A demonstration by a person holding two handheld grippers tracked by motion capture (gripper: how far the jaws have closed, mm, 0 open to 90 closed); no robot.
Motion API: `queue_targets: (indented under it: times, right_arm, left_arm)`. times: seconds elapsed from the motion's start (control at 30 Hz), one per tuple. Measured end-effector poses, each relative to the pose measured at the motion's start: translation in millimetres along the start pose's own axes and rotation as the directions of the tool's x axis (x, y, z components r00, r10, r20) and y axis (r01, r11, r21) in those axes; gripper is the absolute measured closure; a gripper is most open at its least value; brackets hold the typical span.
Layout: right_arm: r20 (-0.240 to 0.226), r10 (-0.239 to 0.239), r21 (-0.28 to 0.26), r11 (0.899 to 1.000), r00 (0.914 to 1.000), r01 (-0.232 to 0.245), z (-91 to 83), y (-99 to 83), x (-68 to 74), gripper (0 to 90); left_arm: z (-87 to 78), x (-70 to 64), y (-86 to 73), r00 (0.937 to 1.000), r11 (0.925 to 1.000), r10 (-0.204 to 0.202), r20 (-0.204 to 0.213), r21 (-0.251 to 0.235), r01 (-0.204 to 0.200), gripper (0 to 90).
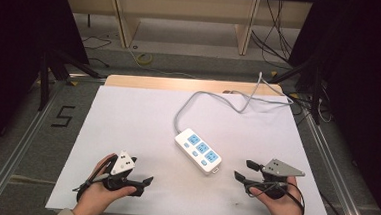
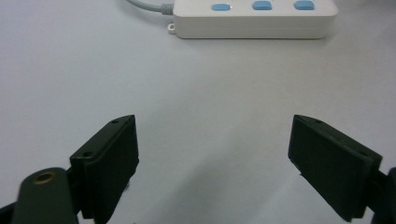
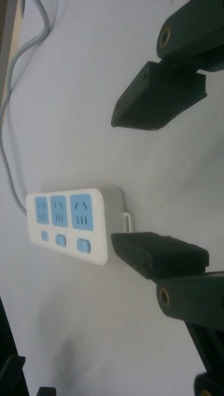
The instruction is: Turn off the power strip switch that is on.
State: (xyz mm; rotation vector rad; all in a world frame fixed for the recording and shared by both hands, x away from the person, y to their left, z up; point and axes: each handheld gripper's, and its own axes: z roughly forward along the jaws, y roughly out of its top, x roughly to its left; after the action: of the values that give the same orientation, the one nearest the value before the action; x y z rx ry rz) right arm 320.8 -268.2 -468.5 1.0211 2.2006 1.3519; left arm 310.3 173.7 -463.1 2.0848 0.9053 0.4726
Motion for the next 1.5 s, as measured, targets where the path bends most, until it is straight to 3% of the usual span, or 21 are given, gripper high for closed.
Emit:
queue_targets:
  times: [0.13, 0.27, 0.3, 0.33, 0.37, 0.4, 0.47, 0.77, 1.1, 1.5]
  right_arm:
    - [0.008, -0.003, -0.005, 1.000, 1.0000, 0.003, -3.5, -1.5, 0.5, 39.1]
    - [0.029, -0.011, 0.007, 1.000, 0.9995, 0.011, -6.3, 0.0, 1.4, 54.2]
    - [0.029, -0.011, 0.007, 1.000, 0.9995, 0.011, -6.3, 0.0, 1.4, 54.2]
    - [0.048, -0.030, 0.042, 0.999, 0.9984, 0.028, -6.0, 1.1, 1.2, 69.1]
    - [0.048, -0.030, 0.042, 0.999, 0.9984, 0.028, -6.0, 1.1, 1.2, 69.1]
    - [0.060, -0.045, 0.063, 0.997, 0.9972, 0.042, -5.5, 2.1, 1.1, 81.0]
    - [0.062, -0.054, 0.085, 0.995, 0.9966, 0.049, -5.3, 4.9, 1.3, 89.7]
    - [0.043, -0.060, 0.126, 0.991, 0.9973, 0.054, 3.0, 19.8, 6.9, 90.0]
    - [-0.011, -0.093, 0.146, 0.985, 0.9956, 0.093, 29.5, 47.6, 17.7, 90.0]
    - [-0.034, -0.120, 0.179, 0.976, 0.9922, 0.124, 55.5, 71.4, 23.6, 90.0]
  left_arm:
    - [-1.2, 5.1, -0.7, 0.9998, 0.9999, 0.008, -0.021, -0.010, -0.008, 15.9]
    - [0.4, 9.5, 1.5, 0.9987, 0.9994, 0.005, -0.051, -0.034, -0.007, 16.7]
    - [0.4, 9.5, 1.5, 0.9987, 0.9994, 0.005, -0.051, -0.034, -0.007, 17.1]
    - [1.5, 10.1, 1.9, 0.9984, 0.9991, 0.004, -0.057, -0.041, -0.007, 17.3]
    - [1.5, 10.1, 1.9, 0.9984, 0.9991, 0.004, -0.057, -0.041, -0.007, 17.3]
    - [1.4, 10.3, 2.4, 0.9984, 0.9990, 0.009, -0.057, -0.043, -0.011, 17.1]
    - [1.4, 9.8, 2.3, 0.9981, 0.9990, 0.009, -0.060, -0.043, -0.011, 17.1]
    - [2.1, 7.7, 1.7, 0.9985, 0.9990, 0.011, -0.054, -0.043, -0.014, 17.7]
    - [4.1, 7.1, 1.0, 0.9981, 0.9992, 0.012, -0.060, -0.036, -0.014, 17.9]
    - [3.8, 6.8, 1.0, 0.9979, 0.9992, 0.021, -0.061, -0.033, -0.024, 18.0]
